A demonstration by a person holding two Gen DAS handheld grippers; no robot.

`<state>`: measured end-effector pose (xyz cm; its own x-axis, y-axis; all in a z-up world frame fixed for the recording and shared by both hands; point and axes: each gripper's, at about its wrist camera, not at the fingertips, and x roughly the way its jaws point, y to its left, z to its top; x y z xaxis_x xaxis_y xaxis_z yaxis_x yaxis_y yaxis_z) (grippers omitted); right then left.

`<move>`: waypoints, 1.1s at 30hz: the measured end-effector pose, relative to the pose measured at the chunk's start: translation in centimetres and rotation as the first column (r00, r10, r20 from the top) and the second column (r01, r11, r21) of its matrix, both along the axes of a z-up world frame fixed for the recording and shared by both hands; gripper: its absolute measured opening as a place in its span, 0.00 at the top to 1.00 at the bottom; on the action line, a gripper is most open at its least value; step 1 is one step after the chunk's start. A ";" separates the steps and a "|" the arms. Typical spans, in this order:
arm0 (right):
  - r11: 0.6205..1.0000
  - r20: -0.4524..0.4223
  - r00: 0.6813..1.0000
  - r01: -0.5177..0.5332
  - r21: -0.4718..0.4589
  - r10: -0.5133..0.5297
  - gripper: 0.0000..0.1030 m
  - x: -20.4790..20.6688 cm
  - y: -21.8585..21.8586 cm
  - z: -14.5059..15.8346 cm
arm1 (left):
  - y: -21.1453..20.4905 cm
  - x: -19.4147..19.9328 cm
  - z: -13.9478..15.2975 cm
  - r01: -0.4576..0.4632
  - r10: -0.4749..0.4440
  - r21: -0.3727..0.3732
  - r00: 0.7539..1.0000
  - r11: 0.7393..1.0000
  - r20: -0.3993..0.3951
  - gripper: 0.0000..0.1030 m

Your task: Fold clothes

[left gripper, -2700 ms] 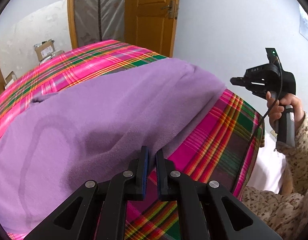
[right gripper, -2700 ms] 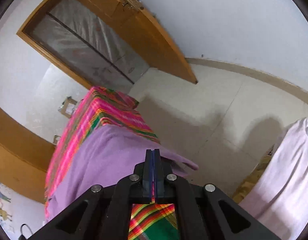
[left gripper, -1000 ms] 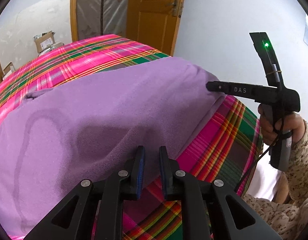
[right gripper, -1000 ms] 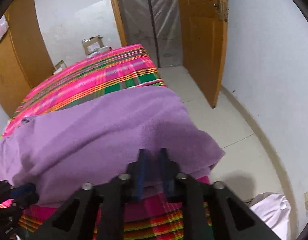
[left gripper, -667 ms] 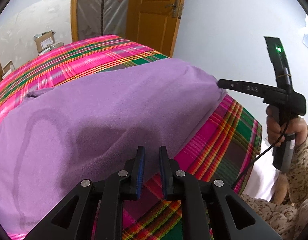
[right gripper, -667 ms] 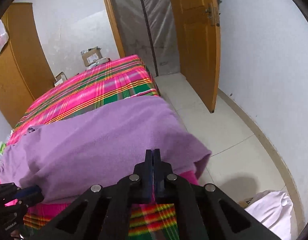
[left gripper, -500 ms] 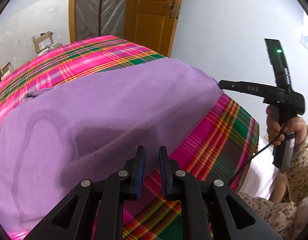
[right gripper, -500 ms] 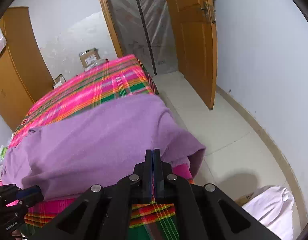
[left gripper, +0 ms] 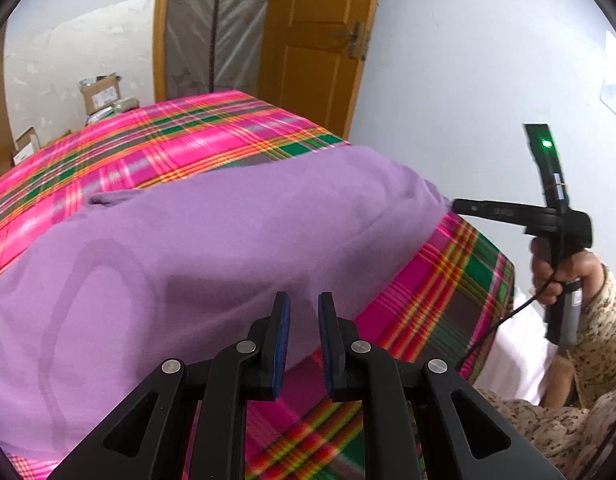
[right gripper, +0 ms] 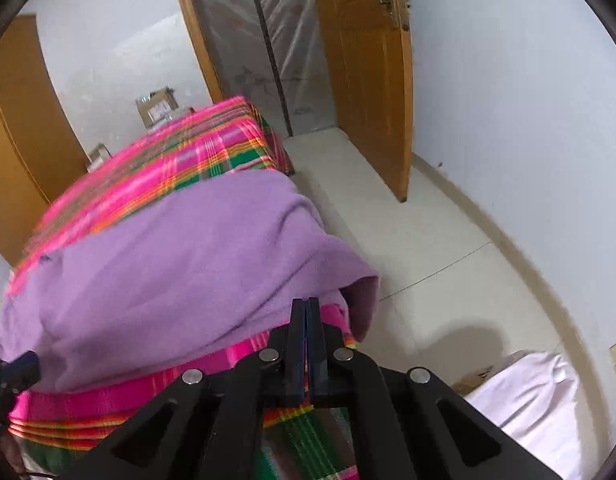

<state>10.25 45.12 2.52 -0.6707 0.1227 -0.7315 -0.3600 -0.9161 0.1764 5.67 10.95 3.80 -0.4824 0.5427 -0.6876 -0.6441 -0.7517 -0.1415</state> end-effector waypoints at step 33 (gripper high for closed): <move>0.681 -0.020 0.694 -0.711 -0.175 0.719 0.95 -20.4 -20.8 2.3 | -15.5 -10.6 0.3 -0.416 0.417 0.012 0.908 0.909 -0.045 0.77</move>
<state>-10.13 24.28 4.82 -0.4705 -0.4982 -0.7283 0.3814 -0.8591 0.3413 -4.89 -4.50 4.11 -0.6955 0.2871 -0.6587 -0.2782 -0.9528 -0.1215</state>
